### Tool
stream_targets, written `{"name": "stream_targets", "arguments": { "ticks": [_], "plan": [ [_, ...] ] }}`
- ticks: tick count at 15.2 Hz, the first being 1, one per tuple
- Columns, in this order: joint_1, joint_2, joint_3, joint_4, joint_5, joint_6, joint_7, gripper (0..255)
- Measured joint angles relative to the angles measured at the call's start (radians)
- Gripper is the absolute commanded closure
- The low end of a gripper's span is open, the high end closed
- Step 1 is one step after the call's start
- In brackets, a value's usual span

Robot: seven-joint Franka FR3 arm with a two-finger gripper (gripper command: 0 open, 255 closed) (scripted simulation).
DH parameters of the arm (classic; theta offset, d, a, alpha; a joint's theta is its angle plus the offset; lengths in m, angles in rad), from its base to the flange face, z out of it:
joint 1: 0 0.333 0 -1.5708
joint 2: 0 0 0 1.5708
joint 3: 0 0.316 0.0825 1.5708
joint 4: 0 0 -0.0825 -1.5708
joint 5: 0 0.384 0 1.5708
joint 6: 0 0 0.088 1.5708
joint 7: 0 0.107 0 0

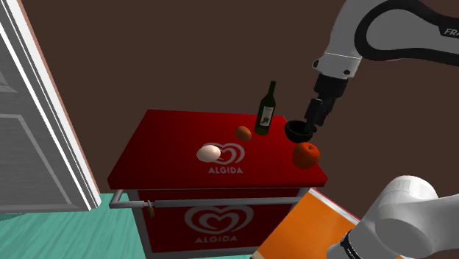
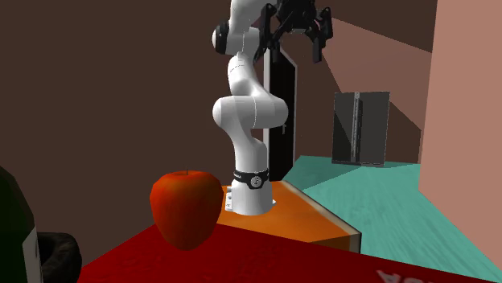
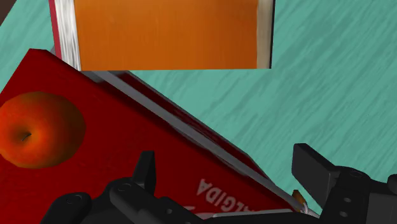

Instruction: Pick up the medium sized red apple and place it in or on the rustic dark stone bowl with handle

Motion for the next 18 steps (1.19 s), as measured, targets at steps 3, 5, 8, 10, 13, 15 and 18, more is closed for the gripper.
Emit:
{"name": "stream_targets", "arguments": {
  "ticks": [3, 5, 8, 10, 13, 15, 18],
  "plan": [
    [-0.004, -0.037, -0.027, -0.051, -0.021, 0.037, -0.043, 0],
    [-0.01, -0.086, -0.07, -0.113, -0.052, 0.087, -0.108, 0],
    [-0.022, -0.161, -0.139, -0.22, -0.102, 0.181, -0.209, 0],
    [-0.036, -0.185, -0.204, -0.258, -0.144, 0.237, -0.29, 0],
    [-0.055, -0.225, -0.298, -0.34, -0.201, 0.341, -0.402, 0],
    [-0.068, -0.233, -0.372, -0.378, -0.24, 0.414, -0.482, 0],
    [-0.072, -0.215, -0.486, -0.412, -0.289, 0.527, -0.6, 0]
  ]
}}
